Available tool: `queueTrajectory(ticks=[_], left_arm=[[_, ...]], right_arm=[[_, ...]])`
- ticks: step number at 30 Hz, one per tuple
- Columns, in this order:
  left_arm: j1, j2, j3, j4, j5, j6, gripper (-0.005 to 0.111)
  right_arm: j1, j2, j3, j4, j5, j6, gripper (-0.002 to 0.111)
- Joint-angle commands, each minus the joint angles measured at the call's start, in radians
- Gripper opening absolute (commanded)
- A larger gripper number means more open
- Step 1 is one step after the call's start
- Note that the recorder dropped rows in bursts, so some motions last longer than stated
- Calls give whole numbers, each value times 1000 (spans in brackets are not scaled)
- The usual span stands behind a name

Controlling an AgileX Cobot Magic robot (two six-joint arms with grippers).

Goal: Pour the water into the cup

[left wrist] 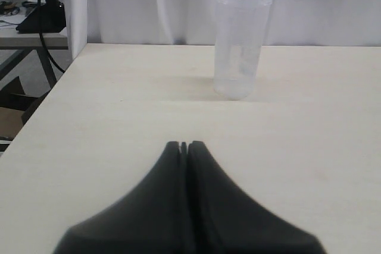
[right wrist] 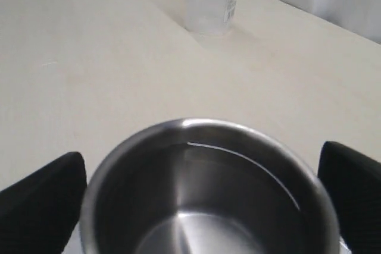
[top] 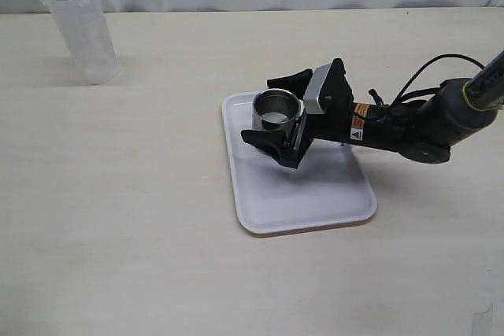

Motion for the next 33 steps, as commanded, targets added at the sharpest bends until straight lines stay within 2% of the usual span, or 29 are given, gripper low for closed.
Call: queueTrajectory(ticks=[1,6,12,15,18,27,33], left_arm=[[0,-3,3,-5,-9,-6,0],[0,-3,3,-5,-9,-6,0],[0,-3,3,-5,-9,-6,0],[0,-3,3,-5,-9,-6,0],[0,-3,3,-5,-9,-6,0],[0,-3,3,-5,-9,-6,0],[0,-3,3,-5,-9,-6,0]], right_arm=[[-5,-35,24,-6,5,0,110],[-5,-88,26,-6,42,3,110],[-5,-190,26,-12,42,157,110],[-5,-273,26,-109,47,315,110],[-5,-382,26,-211,64,381,110],[-5,-729,28,-364,271,684,110],[-5,-967,106,-370,397,771,110]])
